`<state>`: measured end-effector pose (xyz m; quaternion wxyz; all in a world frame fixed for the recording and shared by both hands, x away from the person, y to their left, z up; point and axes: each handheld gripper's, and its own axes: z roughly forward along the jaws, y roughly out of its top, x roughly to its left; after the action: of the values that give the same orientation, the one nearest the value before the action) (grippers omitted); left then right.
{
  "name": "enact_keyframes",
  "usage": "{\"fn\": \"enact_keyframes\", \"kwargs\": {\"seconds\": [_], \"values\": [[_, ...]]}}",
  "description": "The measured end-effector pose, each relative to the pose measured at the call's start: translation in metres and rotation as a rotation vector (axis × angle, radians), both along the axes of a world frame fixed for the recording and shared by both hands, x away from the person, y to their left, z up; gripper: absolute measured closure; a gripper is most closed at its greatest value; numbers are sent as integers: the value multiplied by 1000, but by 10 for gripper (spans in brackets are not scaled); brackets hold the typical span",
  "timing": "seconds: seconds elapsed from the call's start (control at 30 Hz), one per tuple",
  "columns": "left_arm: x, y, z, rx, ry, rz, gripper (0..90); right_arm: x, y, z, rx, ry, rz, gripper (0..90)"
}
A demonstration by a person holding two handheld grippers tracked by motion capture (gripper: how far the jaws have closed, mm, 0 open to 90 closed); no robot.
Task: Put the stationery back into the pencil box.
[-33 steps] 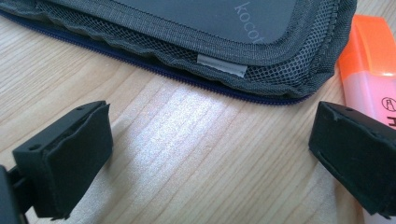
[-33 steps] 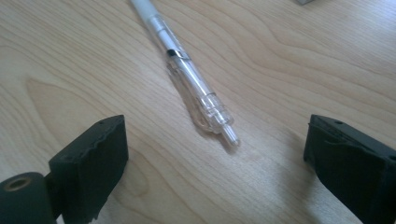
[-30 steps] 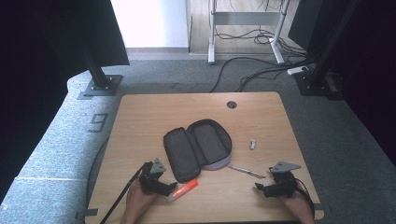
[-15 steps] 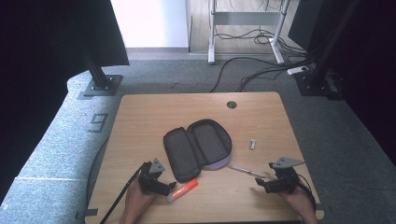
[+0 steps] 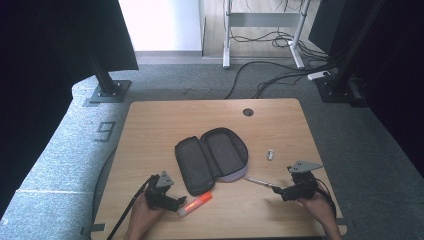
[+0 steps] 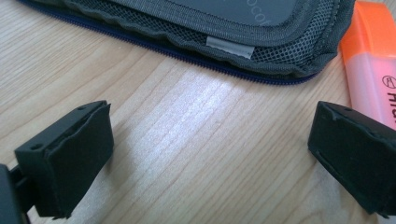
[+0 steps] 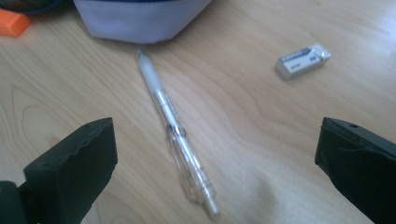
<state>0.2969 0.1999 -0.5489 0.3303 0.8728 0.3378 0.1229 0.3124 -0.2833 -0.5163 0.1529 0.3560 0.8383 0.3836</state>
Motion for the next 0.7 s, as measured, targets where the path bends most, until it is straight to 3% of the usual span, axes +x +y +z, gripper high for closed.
{"fn": "enact_keyframes", "kwargs": {"seconds": [0.37,0.47,0.57,0.7], "values": [[-4,8,0,0,-1,16,1,25,9,20,-11,-39,-7,0],[-6,11,0,-1,-1,19,1,33,10,23,-9,-28,-12,0],[-7,14,0,0,-1,24,1,39,12,22,-42,-17,-40,38],[-8,16,0,0,-2,23,3,47,12,19,-24,9,-66,63]]}}
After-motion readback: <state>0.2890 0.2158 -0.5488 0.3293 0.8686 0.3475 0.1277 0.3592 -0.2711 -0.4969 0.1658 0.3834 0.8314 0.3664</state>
